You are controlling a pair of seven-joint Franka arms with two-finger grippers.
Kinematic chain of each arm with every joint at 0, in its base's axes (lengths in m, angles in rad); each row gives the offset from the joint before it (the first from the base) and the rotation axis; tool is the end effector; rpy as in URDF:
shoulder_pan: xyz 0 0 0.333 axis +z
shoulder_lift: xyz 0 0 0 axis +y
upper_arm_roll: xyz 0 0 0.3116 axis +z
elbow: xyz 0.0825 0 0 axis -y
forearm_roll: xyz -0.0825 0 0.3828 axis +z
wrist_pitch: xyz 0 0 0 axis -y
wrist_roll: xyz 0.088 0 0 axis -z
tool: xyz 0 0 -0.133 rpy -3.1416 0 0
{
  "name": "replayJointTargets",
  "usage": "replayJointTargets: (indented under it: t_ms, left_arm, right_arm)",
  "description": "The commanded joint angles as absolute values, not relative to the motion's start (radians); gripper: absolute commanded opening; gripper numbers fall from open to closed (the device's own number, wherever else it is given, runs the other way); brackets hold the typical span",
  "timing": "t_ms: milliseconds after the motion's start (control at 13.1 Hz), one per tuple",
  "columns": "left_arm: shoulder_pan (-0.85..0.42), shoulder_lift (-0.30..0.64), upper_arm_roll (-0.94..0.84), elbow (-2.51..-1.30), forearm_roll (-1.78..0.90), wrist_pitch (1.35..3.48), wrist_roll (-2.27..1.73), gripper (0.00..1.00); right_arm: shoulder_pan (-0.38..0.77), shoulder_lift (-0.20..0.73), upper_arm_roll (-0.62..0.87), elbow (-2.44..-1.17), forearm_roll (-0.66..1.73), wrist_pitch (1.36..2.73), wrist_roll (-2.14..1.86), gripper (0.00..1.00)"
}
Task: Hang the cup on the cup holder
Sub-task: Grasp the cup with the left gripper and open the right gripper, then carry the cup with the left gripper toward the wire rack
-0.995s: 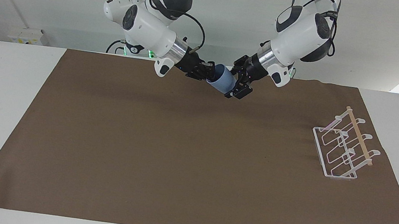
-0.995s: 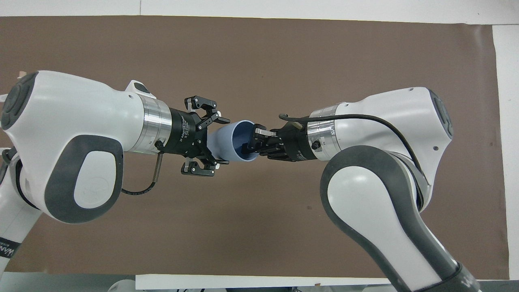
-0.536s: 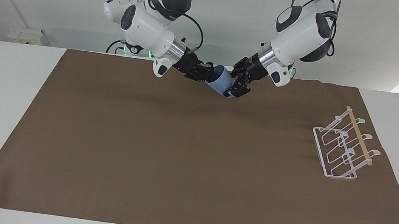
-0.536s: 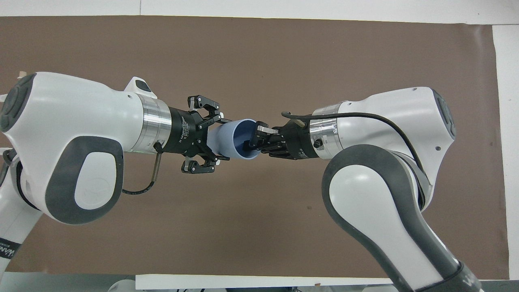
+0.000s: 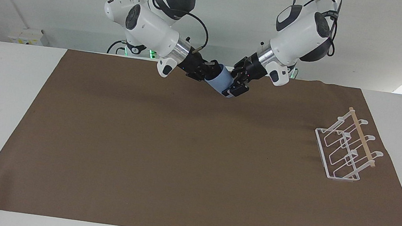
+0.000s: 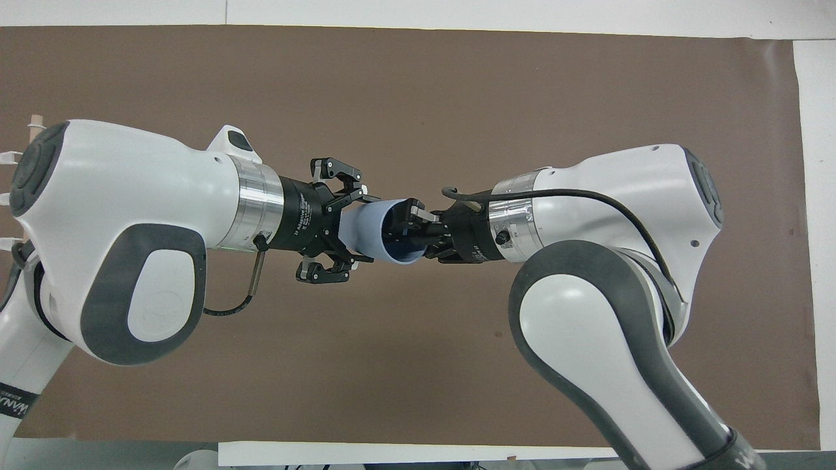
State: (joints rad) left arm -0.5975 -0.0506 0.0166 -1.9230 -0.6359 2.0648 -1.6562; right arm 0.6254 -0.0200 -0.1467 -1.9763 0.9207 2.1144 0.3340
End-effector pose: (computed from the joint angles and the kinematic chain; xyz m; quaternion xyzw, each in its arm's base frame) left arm 0.4544 -0.3517 0.5138 0.7500 0.5882 -0.2197 0.2081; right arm 0.4899 0.3150 0.4862 -0.9046 0.1341 0.0929 0.3938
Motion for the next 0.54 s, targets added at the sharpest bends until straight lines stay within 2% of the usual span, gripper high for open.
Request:
replayJointTargets:
  t_ms: [0, 306, 459]
  left_arm:
    - [-0.597, -0.071, 0.029, -1.933, -0.638, 2.056, -1.641, 0.00]
    - [-0.563, -0.071, 0.031, -1.931, -0.624, 2.036, -1.640, 0.00]
    - [-0.537, -0.069, 0.031, -1.933, -0.560, 2.036, -1.638, 0.00]
  right_arm:
    - [0.611, -0.029, -0.147, -1.976, 0.934, 2.092, 0.354, 1.00]
    - [0.520, -0.063, -0.155, -1.968, 0.882, 1.990, 0.347, 1.00]
    - [0.470, -0.115, -0.155, -1.968, 0.734, 1.951, 0.347, 1.00]
